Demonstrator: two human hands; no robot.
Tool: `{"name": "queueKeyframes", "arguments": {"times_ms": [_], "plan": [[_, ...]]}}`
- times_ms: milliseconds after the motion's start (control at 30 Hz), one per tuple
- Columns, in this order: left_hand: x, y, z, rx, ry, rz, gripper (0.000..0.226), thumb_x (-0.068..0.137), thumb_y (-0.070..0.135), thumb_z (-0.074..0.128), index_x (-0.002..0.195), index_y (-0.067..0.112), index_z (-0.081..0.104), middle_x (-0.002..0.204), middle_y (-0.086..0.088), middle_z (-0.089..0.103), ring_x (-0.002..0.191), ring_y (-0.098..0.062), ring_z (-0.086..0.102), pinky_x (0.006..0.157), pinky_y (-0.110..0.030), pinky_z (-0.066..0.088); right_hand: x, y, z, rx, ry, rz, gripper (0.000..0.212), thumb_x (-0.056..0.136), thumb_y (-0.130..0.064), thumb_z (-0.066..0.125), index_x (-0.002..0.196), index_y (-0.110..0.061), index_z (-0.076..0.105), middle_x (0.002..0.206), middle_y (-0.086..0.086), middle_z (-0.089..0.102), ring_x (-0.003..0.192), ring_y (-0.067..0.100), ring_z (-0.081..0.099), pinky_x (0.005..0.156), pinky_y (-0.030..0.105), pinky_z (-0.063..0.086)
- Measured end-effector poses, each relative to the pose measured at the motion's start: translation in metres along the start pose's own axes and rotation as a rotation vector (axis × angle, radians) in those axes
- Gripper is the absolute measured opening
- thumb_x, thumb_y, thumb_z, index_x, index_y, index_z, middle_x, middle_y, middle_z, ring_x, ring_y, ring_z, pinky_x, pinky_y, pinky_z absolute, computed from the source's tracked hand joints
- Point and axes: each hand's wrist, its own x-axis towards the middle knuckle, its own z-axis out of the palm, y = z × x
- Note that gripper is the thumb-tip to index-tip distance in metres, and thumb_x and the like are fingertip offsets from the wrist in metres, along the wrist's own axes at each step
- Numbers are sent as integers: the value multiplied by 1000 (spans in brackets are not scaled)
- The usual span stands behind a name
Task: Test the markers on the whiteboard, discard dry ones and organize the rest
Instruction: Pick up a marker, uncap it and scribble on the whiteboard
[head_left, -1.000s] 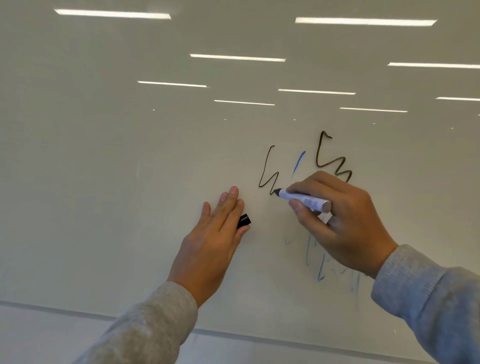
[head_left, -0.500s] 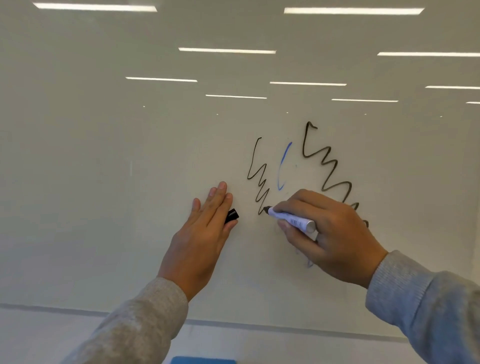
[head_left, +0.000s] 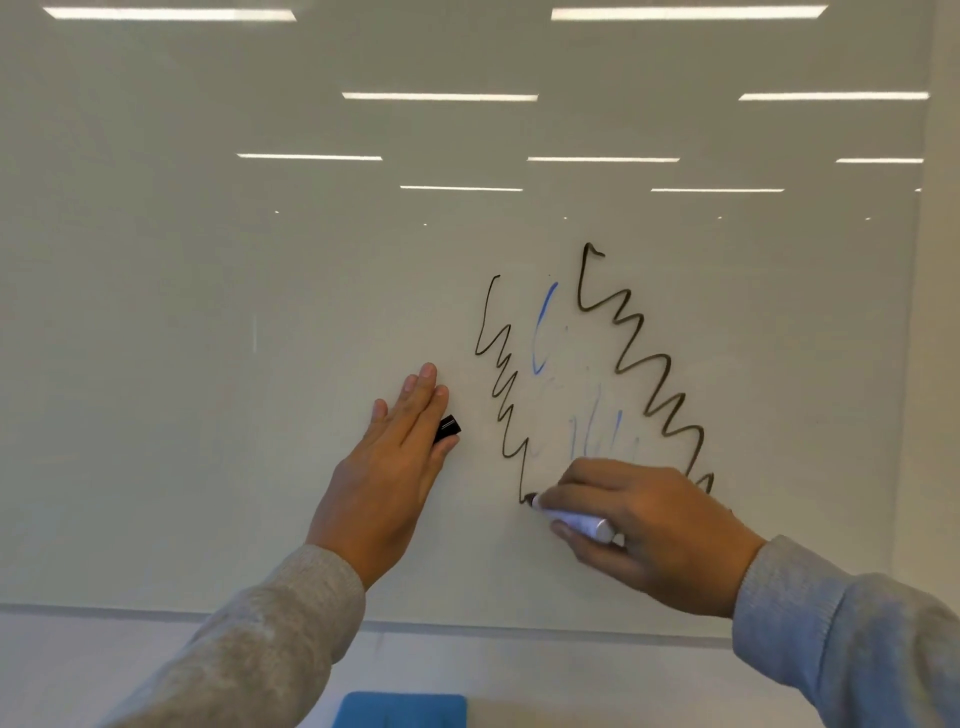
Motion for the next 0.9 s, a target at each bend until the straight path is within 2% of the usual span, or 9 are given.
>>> {"name": "queueKeyframes", "arguments": {"times_ms": [67, 200, 300, 433, 500, 600, 700, 800, 900], "plan": [[-2, 5, 0, -38, -14, -49, 55, 105, 26, 38, 155, 8, 28, 166, -1, 13, 152, -13, 16, 121, -42, 26, -7, 2, -4, 46, 81, 82, 30, 103, -41, 46, 122, -28, 65, 105, -16, 60, 85, 6, 61, 66, 26, 55], [-14, 12, 3, -64, -37, -100, 55, 105, 22, 43, 156, 9, 26, 167, 0, 10, 152, -14, 14, 121, -40, 23, -24, 0, 1, -44, -76, -16, 30, 103, -42, 43, 122, -29, 63, 104, -15, 59, 84, 8, 62, 61, 25, 54], [-27, 16, 5, -55, -87, -115, 57, 104, 17, 48, 156, 11, 25, 167, 4, 7, 152, -12, 12, 121, -37, 21, -36, 8, -6, -33, -24, 75, 31, 103, -43, 42, 120, -30, 64, 104, -16, 59, 85, 8, 61, 62, 25, 53], [-36, 28, -5, -188, -166, -201, 50, 107, 34, 35, 156, 27, 25, 162, 27, -5, 140, 22, -9, 113, -4, -1, -56, 9, -4, -79, -201, 46, 34, 103, -49, 33, 116, -33, 61, 101, -16, 57, 85, 10, 61, 64, 29, 53], [-39, 32, -9, -265, -181, -234, 41, 105, 41, 32, 146, 35, 39, 160, 31, -5, 133, 29, -11, 109, 1, -2, -61, 12, -8, -63, -203, 97, 34, 102, -50, 33, 113, -34, 61, 100, -17, 57, 82, 9, 61, 67, 30, 53], [-39, 34, -13, -301, -219, -235, 26, 105, 44, 33, 114, 32, 54, 162, 28, -1, 143, 17, 0, 118, -16, 11, -66, 18, -17, -46, -92, 183, 32, 101, -50, 36, 108, -35, 63, 96, -19, 57, 80, 7, 59, 65, 32, 53], [-38, 40, -20, -345, -247, -270, 24, 103, 47, 36, 103, 32, 54, 163, 25, 3, 146, 10, 8, 112, -20, 24, -69, 15, -21, -28, -99, 199, 33, 100, -51, 36, 108, -35, 64, 95, -20, 57, 80, 6, 58, 66, 33, 53], [-45, 47, -22, -386, -226, -307, 29, 102, 46, 42, 122, 31, 57, 158, 21, 27, 136, 8, 32, 103, -16, 31, -72, 11, -25, 116, 16, 289, 22, 99, -44, 50, 103, -33, 68, 93, -19, 63, 82, 7, 61, 70, 31, 52], [-58, 56, -20, -401, -188, -329, 48, 99, 46, 47, 143, 27, 49, 131, 22, 55, 115, 8, 51, 96, -8, 37, -77, -4, -24, 274, 152, 379, 14, 96, -33, 60, 98, -28, 73, 88, -15, 68, 82, 9, 63, 67, 14, 44]]}}
